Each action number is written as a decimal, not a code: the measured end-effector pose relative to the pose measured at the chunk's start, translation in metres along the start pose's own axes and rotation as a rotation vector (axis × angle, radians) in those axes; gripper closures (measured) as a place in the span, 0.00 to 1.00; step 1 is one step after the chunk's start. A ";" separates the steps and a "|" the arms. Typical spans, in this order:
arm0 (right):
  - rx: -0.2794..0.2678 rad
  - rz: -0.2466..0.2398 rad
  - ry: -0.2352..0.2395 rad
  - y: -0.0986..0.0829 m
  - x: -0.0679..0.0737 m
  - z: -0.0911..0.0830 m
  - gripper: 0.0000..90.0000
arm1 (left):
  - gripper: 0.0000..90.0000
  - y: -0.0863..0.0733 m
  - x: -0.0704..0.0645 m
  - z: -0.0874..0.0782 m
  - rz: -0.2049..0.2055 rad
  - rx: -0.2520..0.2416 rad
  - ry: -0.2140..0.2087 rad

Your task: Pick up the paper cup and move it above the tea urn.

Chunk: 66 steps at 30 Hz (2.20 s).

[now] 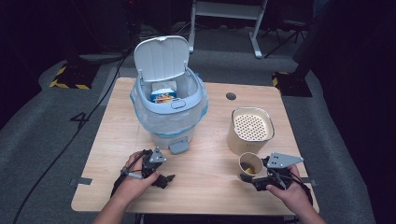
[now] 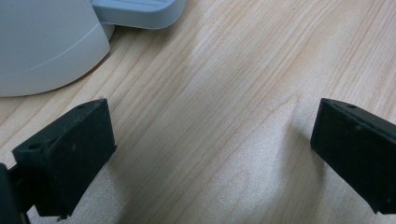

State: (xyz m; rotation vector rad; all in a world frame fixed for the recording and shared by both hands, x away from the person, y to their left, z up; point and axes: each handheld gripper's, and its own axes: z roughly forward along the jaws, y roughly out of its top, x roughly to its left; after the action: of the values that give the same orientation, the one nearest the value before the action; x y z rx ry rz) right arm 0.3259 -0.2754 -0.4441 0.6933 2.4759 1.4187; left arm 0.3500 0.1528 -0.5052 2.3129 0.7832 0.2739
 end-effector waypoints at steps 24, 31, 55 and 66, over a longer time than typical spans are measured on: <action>-0.056 -0.031 -0.015 0.075 -0.036 -0.046 0.33 | 0.00 0.000 0.000 0.000 -0.002 -0.002 -0.001; -0.081 -0.066 0.019 0.095 -0.058 -0.053 0.33 | 0.00 0.000 0.001 0.000 0.002 -0.001 -0.007; -0.084 0.008 -0.191 0.133 -0.126 -0.048 0.33 | 0.00 0.000 0.001 0.000 0.002 -0.001 -0.008; -0.080 0.043 -0.228 0.132 -0.141 -0.043 0.33 | 0.00 0.000 0.001 0.000 0.001 -0.001 -0.006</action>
State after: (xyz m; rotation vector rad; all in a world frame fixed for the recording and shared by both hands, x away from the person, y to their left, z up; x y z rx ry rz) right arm 0.4703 -0.3210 -0.3171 0.8455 2.2311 1.3610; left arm 0.3507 0.1531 -0.5051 2.3121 0.7786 0.2674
